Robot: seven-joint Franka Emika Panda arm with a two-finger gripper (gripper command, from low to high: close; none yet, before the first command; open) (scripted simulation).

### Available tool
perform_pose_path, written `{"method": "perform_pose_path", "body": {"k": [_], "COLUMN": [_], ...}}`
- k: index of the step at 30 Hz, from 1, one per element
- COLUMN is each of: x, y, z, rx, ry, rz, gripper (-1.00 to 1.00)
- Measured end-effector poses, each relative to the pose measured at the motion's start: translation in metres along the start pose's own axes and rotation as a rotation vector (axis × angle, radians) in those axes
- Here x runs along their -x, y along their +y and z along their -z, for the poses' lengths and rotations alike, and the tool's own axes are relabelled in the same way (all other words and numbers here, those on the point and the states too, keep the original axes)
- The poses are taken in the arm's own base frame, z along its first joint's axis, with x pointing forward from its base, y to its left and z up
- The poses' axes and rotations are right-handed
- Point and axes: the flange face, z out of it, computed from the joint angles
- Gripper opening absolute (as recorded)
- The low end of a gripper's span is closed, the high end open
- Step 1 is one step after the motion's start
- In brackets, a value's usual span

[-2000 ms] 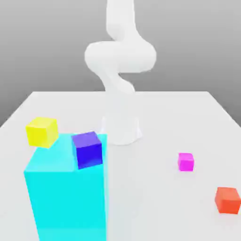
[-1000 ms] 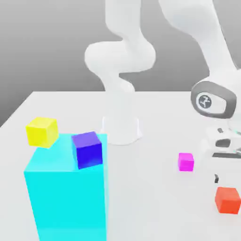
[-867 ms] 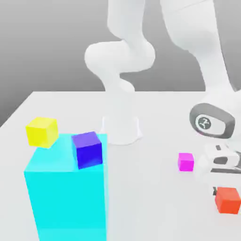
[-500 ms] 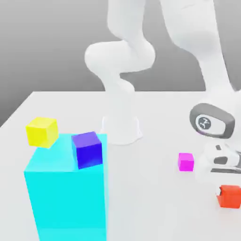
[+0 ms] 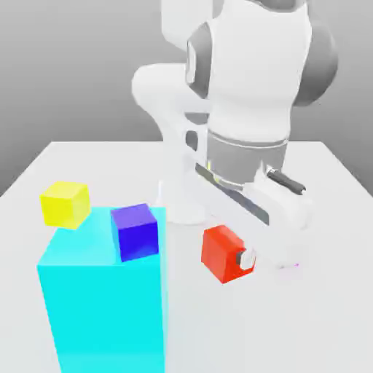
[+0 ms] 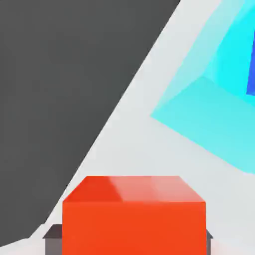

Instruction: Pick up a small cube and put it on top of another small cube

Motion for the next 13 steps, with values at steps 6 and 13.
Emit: {"method": "perform_pose_path", "body": {"k": [6,13], "x": [-0.087,-0.093], "y": [-0.011,-0.01], "z": [0.063,0.018], "rx": [0.021,0.023], "ry": [-0.044,-0.049], "rz": [-0.363,-0.396], "gripper": [-1.0,1.0]}}
